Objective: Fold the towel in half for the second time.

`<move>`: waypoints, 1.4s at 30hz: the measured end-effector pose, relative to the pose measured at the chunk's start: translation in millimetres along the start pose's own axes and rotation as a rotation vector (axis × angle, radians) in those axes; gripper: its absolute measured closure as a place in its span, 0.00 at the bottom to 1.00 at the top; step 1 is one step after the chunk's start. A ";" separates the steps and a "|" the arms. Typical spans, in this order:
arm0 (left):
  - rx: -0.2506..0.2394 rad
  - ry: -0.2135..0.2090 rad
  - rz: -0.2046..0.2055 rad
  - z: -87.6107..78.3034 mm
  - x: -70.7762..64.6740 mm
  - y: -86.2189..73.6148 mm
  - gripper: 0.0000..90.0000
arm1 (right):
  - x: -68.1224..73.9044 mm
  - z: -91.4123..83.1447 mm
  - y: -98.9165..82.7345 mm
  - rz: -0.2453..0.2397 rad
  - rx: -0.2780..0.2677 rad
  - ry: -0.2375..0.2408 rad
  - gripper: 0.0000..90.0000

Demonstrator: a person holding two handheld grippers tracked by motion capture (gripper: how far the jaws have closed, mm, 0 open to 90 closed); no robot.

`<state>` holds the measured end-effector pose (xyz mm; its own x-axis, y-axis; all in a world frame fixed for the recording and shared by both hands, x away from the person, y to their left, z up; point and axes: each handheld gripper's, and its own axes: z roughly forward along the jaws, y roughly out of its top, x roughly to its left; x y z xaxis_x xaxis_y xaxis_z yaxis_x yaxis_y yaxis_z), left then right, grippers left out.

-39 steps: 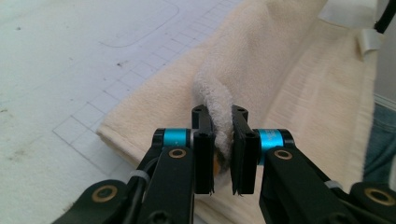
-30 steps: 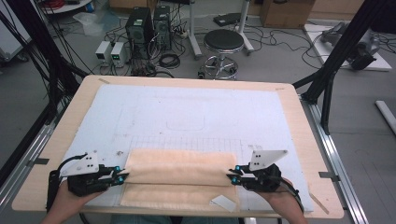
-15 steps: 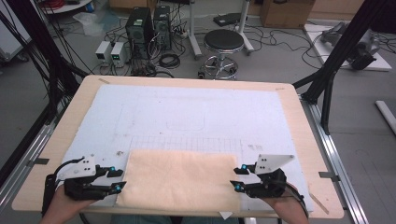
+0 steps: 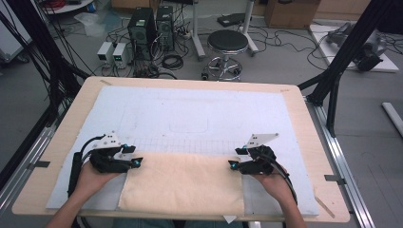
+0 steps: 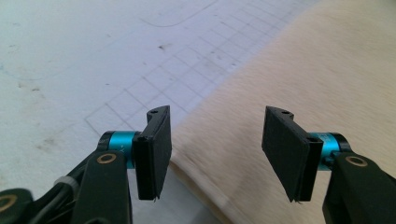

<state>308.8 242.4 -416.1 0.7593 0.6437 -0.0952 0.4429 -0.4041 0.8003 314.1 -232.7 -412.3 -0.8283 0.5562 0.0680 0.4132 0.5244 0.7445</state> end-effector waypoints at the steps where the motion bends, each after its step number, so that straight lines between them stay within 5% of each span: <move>1: 0.010 -0.003 -0.012 3.0 3.9 -0.2 0.47 | -2.4 2.2 0.3 0.013 0.007 0.007 0.52; 8: 0.095 -0.049 -0.080 20.8 14.1 -5.1 0.43 | -12.8 11.9 -5.1 0.080 0.069 0.100 0.58; 15: 0.103 -0.101 -0.062 18.1 9.4 -6.0 0.81 | -9.0 11.5 -10.7 0.069 0.084 0.146 0.86; 21: 0.040 -0.037 -0.069 12.1 9.8 1.8 0.87 | -1.8 -0.2 3.6 -0.018 0.062 0.049 0.91; 26: -0.043 0.061 -0.105 18.2 19.5 21.3 0.87 | -14.8 -1.6 24.9 -0.038 0.039 -0.038 0.91; 35: -0.058 0.168 -0.122 46.5 49.0 60.8 0.87 | -62.9 17.0 53.7 0.023 0.033 -0.127 0.90; 42: -0.025 0.230 -0.128 64.8 62.9 78.8 0.87 | -83.8 30.0 60.6 0.085 0.019 -0.170 0.90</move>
<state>422.3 208.9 -397.3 0.5679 0.8208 -0.0618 0.5145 -0.2953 0.8051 419.9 -228.2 -392.8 -0.7151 0.6989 0.0153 0.4870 0.4824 0.7281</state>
